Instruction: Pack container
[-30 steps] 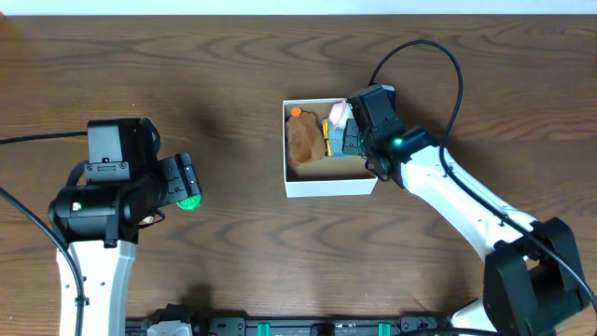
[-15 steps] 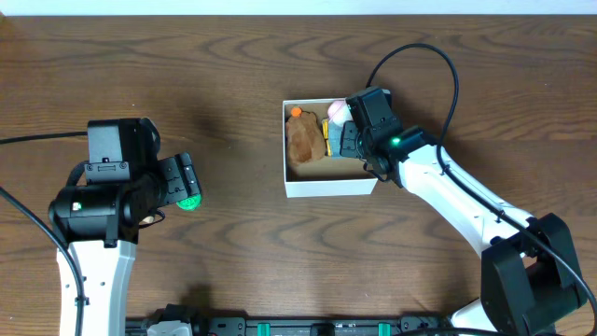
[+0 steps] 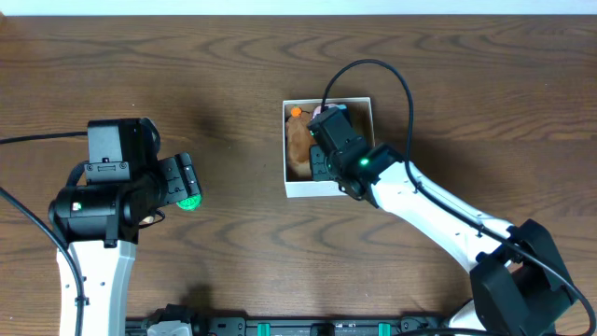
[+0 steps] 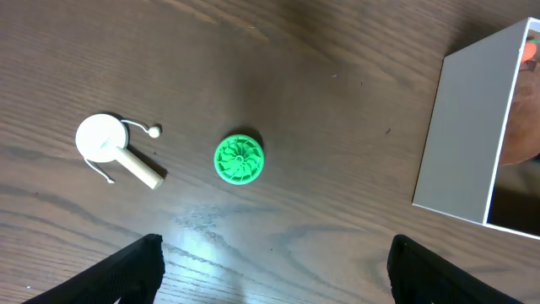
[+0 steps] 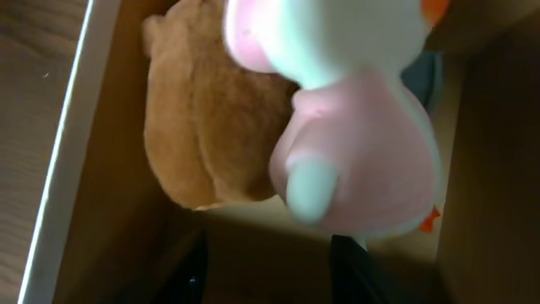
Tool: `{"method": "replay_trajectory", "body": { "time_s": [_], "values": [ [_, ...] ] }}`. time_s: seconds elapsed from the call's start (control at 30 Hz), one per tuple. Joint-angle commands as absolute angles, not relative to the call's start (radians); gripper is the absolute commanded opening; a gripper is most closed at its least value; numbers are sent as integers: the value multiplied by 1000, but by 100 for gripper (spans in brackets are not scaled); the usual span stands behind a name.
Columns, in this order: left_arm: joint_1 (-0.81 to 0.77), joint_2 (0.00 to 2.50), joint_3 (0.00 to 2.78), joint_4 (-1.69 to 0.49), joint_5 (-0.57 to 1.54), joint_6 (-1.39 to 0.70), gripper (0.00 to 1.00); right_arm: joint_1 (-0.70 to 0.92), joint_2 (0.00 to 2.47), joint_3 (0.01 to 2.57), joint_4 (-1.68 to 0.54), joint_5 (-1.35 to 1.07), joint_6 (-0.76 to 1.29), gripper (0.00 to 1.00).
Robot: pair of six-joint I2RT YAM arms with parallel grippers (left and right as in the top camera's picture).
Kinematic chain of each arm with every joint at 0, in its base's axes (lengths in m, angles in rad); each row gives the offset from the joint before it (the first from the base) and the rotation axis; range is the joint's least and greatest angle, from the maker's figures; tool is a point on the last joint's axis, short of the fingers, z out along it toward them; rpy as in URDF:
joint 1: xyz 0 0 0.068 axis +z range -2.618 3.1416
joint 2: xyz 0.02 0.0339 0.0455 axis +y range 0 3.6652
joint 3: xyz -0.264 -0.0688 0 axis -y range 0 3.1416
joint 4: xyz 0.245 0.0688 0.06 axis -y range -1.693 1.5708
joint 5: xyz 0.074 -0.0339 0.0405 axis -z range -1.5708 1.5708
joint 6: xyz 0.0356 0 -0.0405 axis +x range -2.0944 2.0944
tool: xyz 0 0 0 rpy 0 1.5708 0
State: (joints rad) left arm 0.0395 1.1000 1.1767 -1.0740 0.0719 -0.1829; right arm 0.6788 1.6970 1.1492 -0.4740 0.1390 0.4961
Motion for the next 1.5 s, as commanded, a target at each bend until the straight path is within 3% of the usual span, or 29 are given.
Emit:
{"method": "replay_trajectory", "body": {
  "time_s": [0.0,0.3,0.47,0.57,0.97,1.47],
  "values": [
    [45,1108,1192,-1077,68,-178,85,684,1700,1158,-476,173,473,47],
    [45,1140,1190,-1084,68,-178,84,691,1684,1171,-461,166,402,45],
    [45,1128,1190,-1069,68,-178,85,692,1630,1222,-461,282,348,47],
    [45,1122,1190,-1069,68,-179,84,681,1617,1268,-461,305,316,43],
    [45,1120,1190,-1070,68,-178,84,645,1624,1294,-464,307,316,46],
    [45,1121,1190,-1070,68,-178,84,634,1668,1294,-533,258,309,39]
  ]
}}
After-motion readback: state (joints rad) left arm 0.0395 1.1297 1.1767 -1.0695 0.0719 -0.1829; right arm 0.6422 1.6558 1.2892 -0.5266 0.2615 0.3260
